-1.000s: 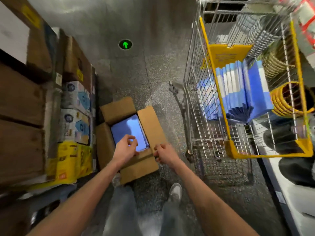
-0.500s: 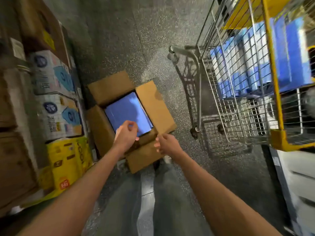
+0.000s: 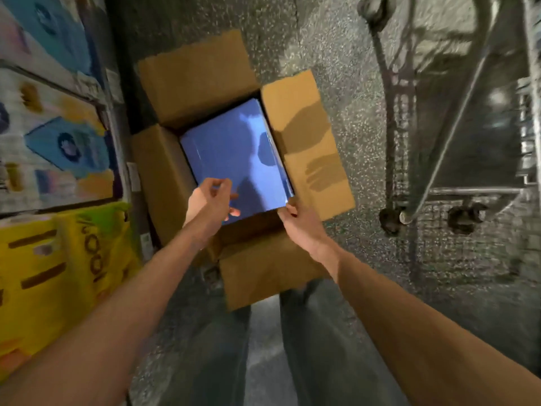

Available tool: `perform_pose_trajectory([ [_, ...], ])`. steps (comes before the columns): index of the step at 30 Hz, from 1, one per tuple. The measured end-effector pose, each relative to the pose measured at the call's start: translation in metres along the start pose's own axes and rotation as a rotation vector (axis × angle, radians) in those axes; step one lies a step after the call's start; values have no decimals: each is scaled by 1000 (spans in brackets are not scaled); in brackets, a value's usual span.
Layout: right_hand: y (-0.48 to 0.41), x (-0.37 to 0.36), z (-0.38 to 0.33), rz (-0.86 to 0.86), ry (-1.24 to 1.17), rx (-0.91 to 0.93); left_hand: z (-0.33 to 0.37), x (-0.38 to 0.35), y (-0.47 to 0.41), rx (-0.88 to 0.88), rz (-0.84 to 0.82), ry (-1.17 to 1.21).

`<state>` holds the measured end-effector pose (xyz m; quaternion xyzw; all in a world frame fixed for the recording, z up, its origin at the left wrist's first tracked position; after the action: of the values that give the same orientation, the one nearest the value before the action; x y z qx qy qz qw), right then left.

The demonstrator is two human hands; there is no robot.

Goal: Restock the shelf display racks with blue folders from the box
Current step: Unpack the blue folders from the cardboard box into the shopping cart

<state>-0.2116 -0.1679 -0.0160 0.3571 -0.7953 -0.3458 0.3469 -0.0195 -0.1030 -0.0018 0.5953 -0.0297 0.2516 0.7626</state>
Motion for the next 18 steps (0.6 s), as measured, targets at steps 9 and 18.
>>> perform_pose_trajectory([
  [9,-134,-28,52,81,52,118,-38,-39,-131,8,-52,-92],
  [18,-170,-57,57,190,61,136,-55,-36,-180,30,-15,-115],
])
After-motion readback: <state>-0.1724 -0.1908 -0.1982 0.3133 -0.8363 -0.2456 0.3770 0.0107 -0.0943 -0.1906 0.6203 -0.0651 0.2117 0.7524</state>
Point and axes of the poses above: each hand's wrist, its own y-axis away from the middle knuckle, its own x-axis out of the back of the hand, z = x × y, the point moved 4 cm from there along -y, towards the middle knuckle, and after that the axes turned 14 degrees about x, right-handed, at the moved point
